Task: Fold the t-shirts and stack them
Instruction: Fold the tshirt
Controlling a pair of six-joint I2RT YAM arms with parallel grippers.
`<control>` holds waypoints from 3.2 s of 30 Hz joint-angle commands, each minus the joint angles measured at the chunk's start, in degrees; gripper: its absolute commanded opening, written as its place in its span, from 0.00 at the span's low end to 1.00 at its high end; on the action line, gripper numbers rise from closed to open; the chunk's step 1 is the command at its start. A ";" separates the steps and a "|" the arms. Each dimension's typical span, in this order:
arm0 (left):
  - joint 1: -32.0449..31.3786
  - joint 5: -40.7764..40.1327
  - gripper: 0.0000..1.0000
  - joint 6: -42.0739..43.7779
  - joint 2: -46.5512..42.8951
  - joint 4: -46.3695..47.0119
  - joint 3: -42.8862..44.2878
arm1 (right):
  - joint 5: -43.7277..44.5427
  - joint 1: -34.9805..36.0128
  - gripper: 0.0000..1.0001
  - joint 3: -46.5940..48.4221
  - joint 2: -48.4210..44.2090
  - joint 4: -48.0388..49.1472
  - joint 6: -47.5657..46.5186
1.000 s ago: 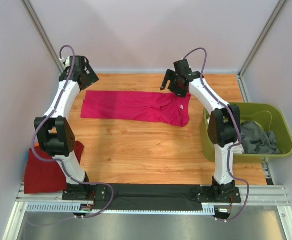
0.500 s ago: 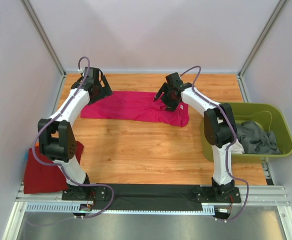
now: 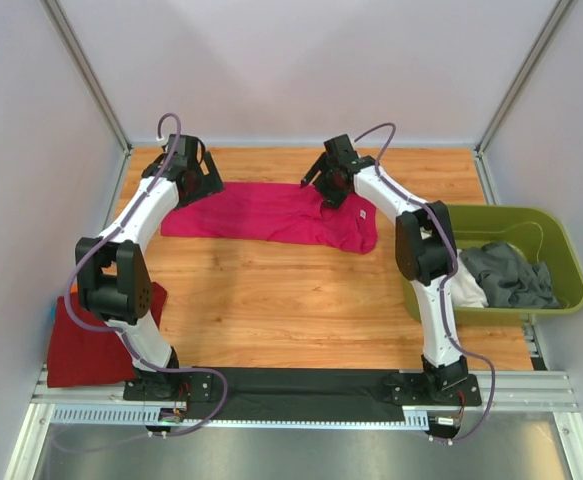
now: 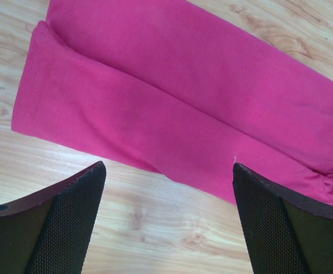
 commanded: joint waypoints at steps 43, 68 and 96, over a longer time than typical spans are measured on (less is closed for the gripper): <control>-0.52 7.41 0.98 2.04 -10.00 2.11 -7.91 | 9.81 -0.57 1.00 -6.03 -10.03 -3.79 -8.87; 0.63 8.20 0.98 4.76 -6.05 -0.52 -2.20 | 9.64 -0.48 1.00 9.08 4.03 0.70 -3.77; 1.07 11.80 0.97 4.94 -6.58 1.32 -3.96 | 14.91 -0.57 1.00 -9.08 -10.81 -3.97 -5.53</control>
